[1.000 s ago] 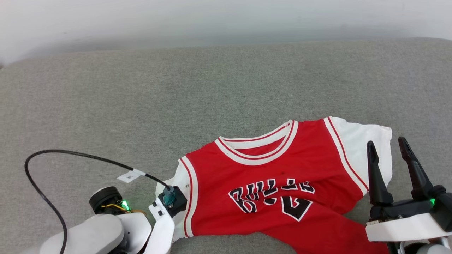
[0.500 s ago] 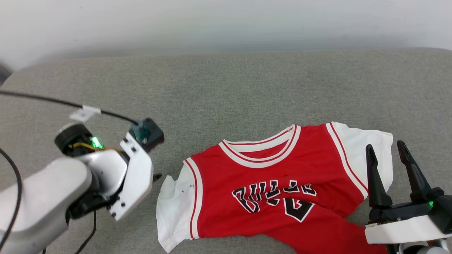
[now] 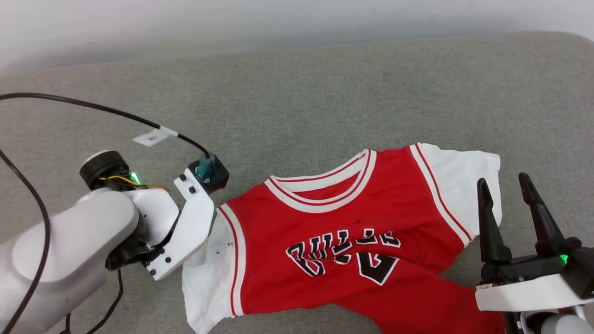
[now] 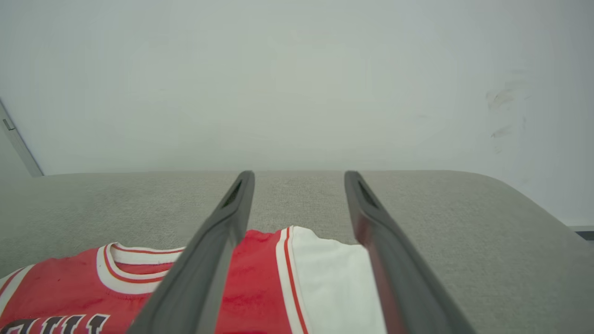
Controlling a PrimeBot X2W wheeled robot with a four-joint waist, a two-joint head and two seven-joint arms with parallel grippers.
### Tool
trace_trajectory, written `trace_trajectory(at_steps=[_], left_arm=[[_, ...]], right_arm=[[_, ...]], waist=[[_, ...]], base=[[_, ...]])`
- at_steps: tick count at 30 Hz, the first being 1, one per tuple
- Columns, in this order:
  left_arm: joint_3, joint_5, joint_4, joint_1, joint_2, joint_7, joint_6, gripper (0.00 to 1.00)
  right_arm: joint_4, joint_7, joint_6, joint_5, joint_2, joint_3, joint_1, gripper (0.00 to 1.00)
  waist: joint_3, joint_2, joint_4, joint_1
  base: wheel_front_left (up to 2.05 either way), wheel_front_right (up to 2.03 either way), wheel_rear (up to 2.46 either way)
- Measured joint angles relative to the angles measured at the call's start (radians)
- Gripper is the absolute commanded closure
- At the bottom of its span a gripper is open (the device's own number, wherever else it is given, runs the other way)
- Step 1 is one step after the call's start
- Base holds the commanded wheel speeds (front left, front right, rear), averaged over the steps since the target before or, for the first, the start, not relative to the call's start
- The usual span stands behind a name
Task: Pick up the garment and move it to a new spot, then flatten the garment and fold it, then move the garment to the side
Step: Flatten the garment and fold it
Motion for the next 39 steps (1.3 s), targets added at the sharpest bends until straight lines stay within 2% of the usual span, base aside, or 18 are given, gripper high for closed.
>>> trace_trajectory(at_steps=[14,15,16,17,20,24,28,30,33,39], left_arm=[[-0.041,0.019,0.006,0.060,-0.007,0.063,-0.007,0.00],[-0.040,0.022,0.005,0.063,-0.007,0.063,-0.007,0.47],[-0.039,0.021,0.007,0.065,-0.009,0.056,-0.007,0.88],[-0.039,0.017,0.011,0.067,-0.010,0.047,-0.007,1.00],[-0.040,-0.002,0.030,0.071,-0.012,-0.009,-0.008,1.00],[-0.009,-0.026,0.068,0.085,-0.007,-0.096,-0.009,1.00],[0.040,-0.050,0.047,0.088,0.014,-0.172,0.011,1.00],[0.048,-0.047,0.017,0.090,0.028,-0.194,0.021,1.00],[0.066,-0.047,-0.030,0.096,0.051,-0.217,0.044,1.00],[0.077,-0.036,-0.108,0.108,0.076,-0.245,0.074,1.00]], right_arm=[[-0.003,0.000,0.000,0.000,0.010,-0.001,-0.040,0.00],[-0.003,0.000,0.000,0.000,0.011,-0.002,-0.041,0.00],[-0.001,0.000,0.000,0.000,0.011,-0.002,-0.042,0.00],[0.000,0.000,0.000,-0.001,0.011,-0.005,-0.043,0.00],[0.000,0.000,0.000,-0.011,-0.002,-0.020,-0.058,0.00],[-0.017,0.000,0.000,-0.029,-0.057,-0.058,-0.095,0.00],[-0.011,0.006,0.000,-0.044,-0.166,-0.085,-0.165,0.00],[0.011,0.055,0.000,-0.041,-0.235,-0.083,-0.205,0.00],[0.046,0.216,0.000,0.017,-0.357,-0.025,-0.274,0.00],[0.068,0.637,0.000,0.251,-0.653,0.219,-0.391,0.00]], waist=[[0.076,0.0000,-0.051,0.0000],[0.079,0.0000,-0.052,0.0000],[0.079,0.0000,-0.053,0.0000],[0.077,0.0000,-0.052,0.0000],[0.063,0.0000,-0.048,0.0000],[0.033,0.0000,-0.036,0.0000],[0.004,0.0000,-0.020,0.0000],[-0.006,0.0000,-0.008,0.0000],[-0.013,0.0000,0.011,0.0000],[0.008,0.0000,0.040,0.0000]], base=[[0.00,0.00,0.00],[0.00,0.00,0.00],[0.00,0.00,0.00],[0.00,0.00,0.00],[0.00,0.00,0.00],[0.00,0.00,0.00],[0.00,0.00,0.00],[0.00,0.00,0.00],[0.00,0.00,0.00],[0.00,0.00,0.00]])
